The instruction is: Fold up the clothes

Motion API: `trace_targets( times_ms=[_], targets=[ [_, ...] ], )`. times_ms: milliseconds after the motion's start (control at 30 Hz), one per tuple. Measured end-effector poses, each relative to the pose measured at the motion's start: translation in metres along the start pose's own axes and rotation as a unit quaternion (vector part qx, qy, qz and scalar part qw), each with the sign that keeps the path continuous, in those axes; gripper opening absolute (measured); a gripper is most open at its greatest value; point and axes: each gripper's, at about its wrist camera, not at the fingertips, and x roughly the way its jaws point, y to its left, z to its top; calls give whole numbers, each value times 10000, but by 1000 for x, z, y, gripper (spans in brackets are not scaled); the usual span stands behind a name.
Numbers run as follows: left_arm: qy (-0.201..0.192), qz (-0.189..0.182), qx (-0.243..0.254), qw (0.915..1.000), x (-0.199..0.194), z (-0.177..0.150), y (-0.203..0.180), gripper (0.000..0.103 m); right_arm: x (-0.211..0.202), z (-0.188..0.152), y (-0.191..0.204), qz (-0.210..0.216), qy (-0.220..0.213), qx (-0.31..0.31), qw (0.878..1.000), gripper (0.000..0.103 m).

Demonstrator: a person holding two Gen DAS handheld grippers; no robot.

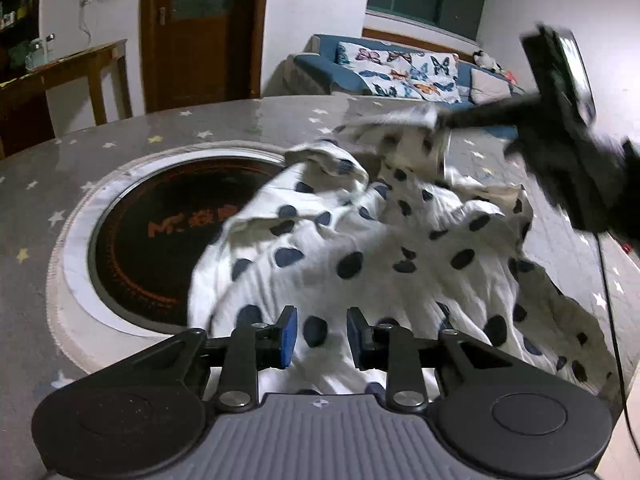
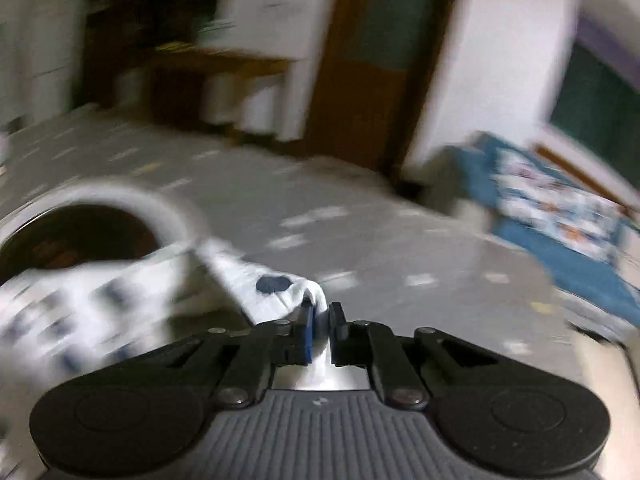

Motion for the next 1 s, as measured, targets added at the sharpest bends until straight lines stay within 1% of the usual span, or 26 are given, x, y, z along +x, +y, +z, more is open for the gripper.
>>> trace_targets(
  times_ms=[33, 67, 100, 167, 233, 333, 400, 467, 533, 600, 633, 667, 700, 733, 767, 833, 1000],
  targets=[
    [13, -13, -1, 10000, 0, -1, 0, 30, 1, 3, -8, -192, 2, 123, 9997, 18],
    [21, -19, -13, 10000, 1, -2, 0, 30, 2, 6, -14, -348, 9, 220, 9992, 29],
    [29, -26, -24, 10000, 1, -3, 1, 31, 3, 9, -21, -503, 17, 318, 9982, 33],
    [33, -31, -51, 10000, 1, -4, 2, 33, -2, 11, -20, -414, -50, 268, 9988, 33],
    [39, -34, -64, 10000, 1, -5, 2, 35, -9, 12, -7, -72, -84, 127, 9999, 36],
    [45, -62, -76, 9999, -1, -7, 1, 35, -15, 13, 20, 789, 21, -76, 9969, 40],
    [45, -85, -91, 9999, -3, -9, 1, 37, -18, 13, 43, 1327, 112, -266, 9907, 47],
    [41, -98, -96, 9999, -6, -10, 2, 39, -19, 13, 71, 1817, 213, -533, 9817, 49],
    [32, -115, -109, 9999, -8, -12, 2, 39, -15, 12, 93, 2002, 377, -820, 9756, 50],
    [23, -140, -137, 9998, -10, -13, 4, 41, -7, 13, 108, 1869, 536, -1054, 9752, 50],
    [20, -157, -152, 9998, -10, -14, 4, 43, -1, 12, 112, 1779, 597, -1098, 9761, 48],
    [19, -177, -167, 9997, -11, -15, 5, 44, 6, 12, 113, 1772, 672, -1059, 9761, 44],
    [23, -195, -179, 9996, -11, -16, 6, 44, 11, 13, 113, 1813, 744, -961, 9759, 32],
    [31, -213, -188, 9996, -10, -17, 7, 44, 14, 17, 113, 1817, 764, -876, 9765, 27],
    [36, -233, -197, 9995, -10, -17, 8, 44, 15, 21, 112, 1809, 769, -797, 9772, 23],
    [22, -269, -224, 9994, -10, -17, 10, 46, 20, 30, 110, 1828, 735, -625, 9784, 21],
    [-12, -315, -330, 9990, -9, -15, 16, 48, 30, 80, 116, 2067, 431, 45, 9774, 19]
  ],
)
